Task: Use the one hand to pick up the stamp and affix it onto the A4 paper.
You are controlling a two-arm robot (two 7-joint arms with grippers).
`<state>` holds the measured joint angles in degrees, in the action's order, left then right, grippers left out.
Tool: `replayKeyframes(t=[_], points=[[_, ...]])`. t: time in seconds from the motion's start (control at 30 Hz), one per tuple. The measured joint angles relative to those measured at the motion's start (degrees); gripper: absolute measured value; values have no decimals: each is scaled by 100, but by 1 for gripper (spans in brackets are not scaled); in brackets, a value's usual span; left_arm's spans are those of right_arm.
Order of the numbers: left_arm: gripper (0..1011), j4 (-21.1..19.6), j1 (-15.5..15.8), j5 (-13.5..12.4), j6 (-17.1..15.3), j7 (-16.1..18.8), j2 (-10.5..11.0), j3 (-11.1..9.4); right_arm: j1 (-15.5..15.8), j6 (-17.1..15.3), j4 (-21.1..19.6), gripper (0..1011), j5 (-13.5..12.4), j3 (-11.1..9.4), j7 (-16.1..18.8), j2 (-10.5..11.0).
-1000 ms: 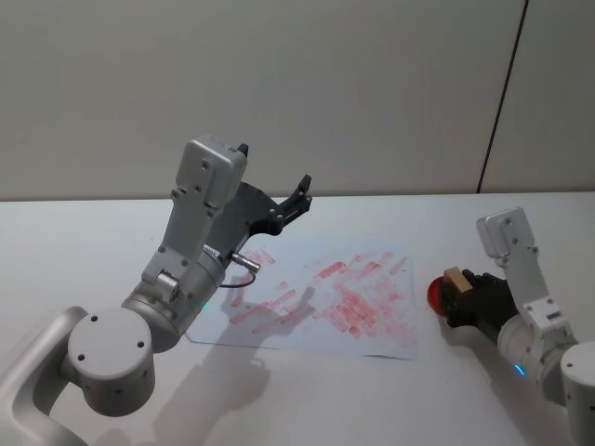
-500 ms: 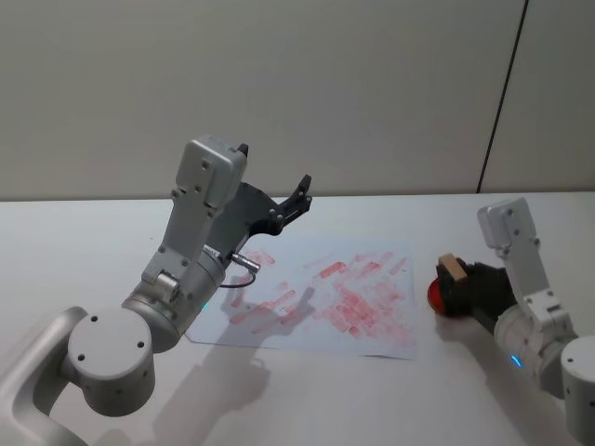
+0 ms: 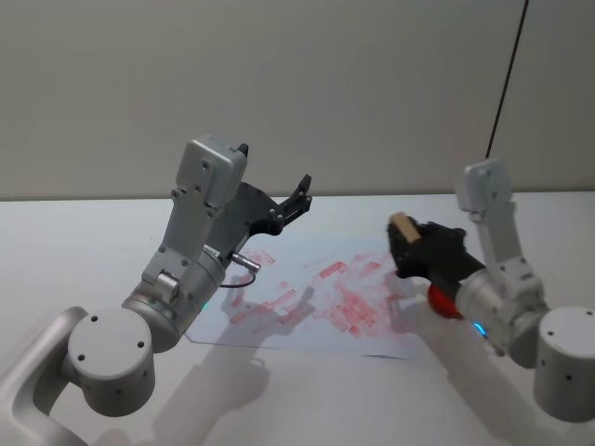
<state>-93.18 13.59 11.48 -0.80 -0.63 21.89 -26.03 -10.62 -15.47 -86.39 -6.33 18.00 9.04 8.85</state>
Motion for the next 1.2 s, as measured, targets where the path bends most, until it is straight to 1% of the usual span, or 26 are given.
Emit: replayKeyframes(t=[0.1, 0.23, 0.27, 0.37, 0.63, 0.9, 1.2], points=[[1001, 0, 0, 0, 0, 0, 0, 0, -91, -22, 52, 218, 11, 62, 137, -92], [1001, 0, 0, 0, 0, 0, 0, 0, -224, -116, 204, 219, 131, 165, 331, -222], [1001, 0, 0, 0, 0, 0, 0, 0, -224, -116, 204, 219, 131, 165, 331, -222], [1001, 0, 0, 0, 0, 0, 0, 0, -337, -199, 394, 219, 301, 260, 478, -326], [1001, 0, 0, 0, 0, 0, 0, 0, -554, -332, 874, 219, 643, 448, 676, -531], [1001, 0, 0, 0, 0, 0, 0, 0, -618, -505, 1148, 219, 757, 548, 667, -637], [1001, 0, 0, 0, 0, 0, 0, 0, -559, -706, 1273, 219, 778, 617, 542, -667]])
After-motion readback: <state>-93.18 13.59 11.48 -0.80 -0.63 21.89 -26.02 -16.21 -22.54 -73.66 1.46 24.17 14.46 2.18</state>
